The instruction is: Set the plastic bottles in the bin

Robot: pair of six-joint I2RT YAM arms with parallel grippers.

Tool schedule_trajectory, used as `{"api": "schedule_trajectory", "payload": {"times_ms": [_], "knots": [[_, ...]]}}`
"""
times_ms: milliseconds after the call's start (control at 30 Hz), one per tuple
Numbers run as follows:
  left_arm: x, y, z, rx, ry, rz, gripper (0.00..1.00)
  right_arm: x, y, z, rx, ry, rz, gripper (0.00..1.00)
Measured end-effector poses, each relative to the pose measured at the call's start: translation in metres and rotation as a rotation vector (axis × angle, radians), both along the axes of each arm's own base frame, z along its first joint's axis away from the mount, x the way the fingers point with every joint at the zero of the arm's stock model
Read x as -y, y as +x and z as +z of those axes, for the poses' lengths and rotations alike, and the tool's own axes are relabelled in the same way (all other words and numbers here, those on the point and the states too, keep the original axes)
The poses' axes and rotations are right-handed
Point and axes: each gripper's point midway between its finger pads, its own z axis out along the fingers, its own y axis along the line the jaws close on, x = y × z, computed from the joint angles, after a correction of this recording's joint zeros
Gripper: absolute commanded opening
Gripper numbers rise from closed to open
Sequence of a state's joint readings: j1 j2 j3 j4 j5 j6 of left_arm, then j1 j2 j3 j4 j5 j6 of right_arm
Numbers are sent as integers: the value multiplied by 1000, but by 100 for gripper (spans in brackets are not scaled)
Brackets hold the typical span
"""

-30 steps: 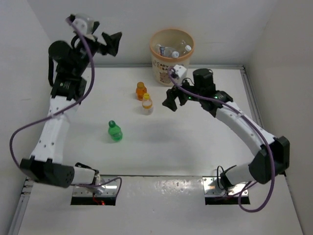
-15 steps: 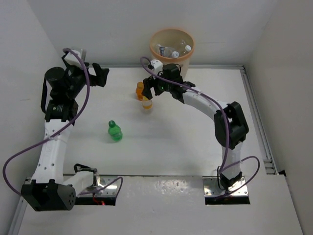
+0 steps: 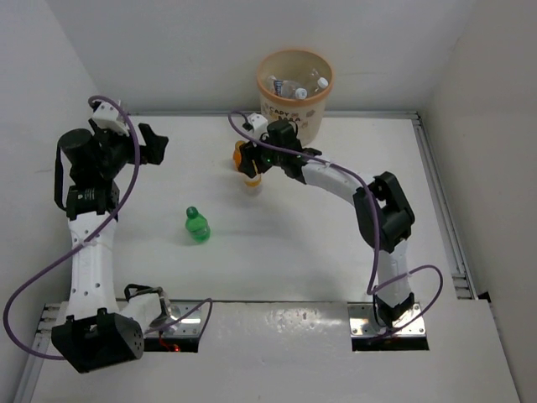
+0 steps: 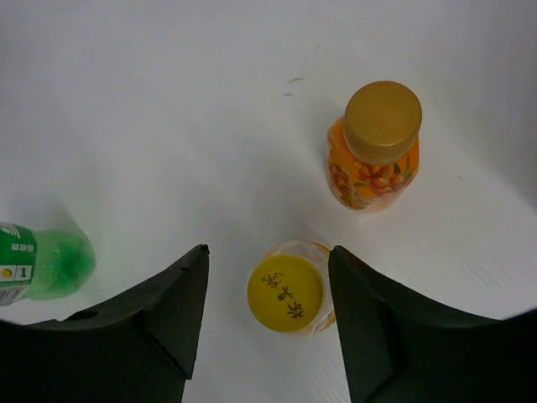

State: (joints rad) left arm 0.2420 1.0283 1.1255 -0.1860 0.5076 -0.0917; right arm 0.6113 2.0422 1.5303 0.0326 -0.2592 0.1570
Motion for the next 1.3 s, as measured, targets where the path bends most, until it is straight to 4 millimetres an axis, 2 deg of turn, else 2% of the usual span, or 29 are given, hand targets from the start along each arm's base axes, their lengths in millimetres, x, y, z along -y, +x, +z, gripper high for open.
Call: {"api": "schedule_trajectory", "payload": {"times_ms": [167,233,367,567,600,633,667,700,767,800,867,900,967,1000,1033,1067,1133,1200,1300], "knots": [[-14,-10,-22,-63,-27,23,100,2,3,-19,-15,-26,-5,51],[-15,-13,-23,-68,-34,21,100,5,4,-25,-18,-38,-9,40],[-17,-18,-22,-64,-41,16,100,5,9,-20,14,-28,-9,26],[-16,-21,-30,-79,-53,2,100,13,8,-12,-20,-23,-2,13],[-15,-21,-33,-85,-55,-1,100,14,12,-3,-19,-10,-5,11],[-14,-21,-37,-93,-59,-8,100,17,24,18,0,18,-17,7],[-14,-21,-39,-96,-61,-10,100,19,31,30,18,36,-27,7],[-13,-22,-43,-103,-65,-14,100,24,46,57,59,66,-49,6],[-11,-22,-51,-119,-77,-22,100,39,81,129,196,141,-108,4],[-10,-22,-54,-125,-83,-27,100,53,100,181,305,194,-150,3],[-9,-23,-57,-131,-90,-34,100,83,121,267,504,284,-223,2],[-9,-22,-58,-127,-91,-35,100,104,127,312,628,333,-279,0],[-8,-22,-59,-126,-94,-38,100,142,129,365,779,375,-361,0],[-8,-22,-60,-123,-94,-38,100,156,129,382,845,387,-395,0],[-8,-21,-60,-121,-94,-40,100,166,129,396,904,399,-423,0],[-8,-21,-61,-121,-96,-41,100,171,131,402,941,405,-442,0],[-8,-20,-63,-122,-101,-42,99,176,141,399,985,404,-470,0],[-8,-19,-64,-123,-105,-43,99,178,159,380,983,390,-490,0],[-9,-18,-65,-127,-108,-40,99,178,195,325,901,359,-512,0]]}}
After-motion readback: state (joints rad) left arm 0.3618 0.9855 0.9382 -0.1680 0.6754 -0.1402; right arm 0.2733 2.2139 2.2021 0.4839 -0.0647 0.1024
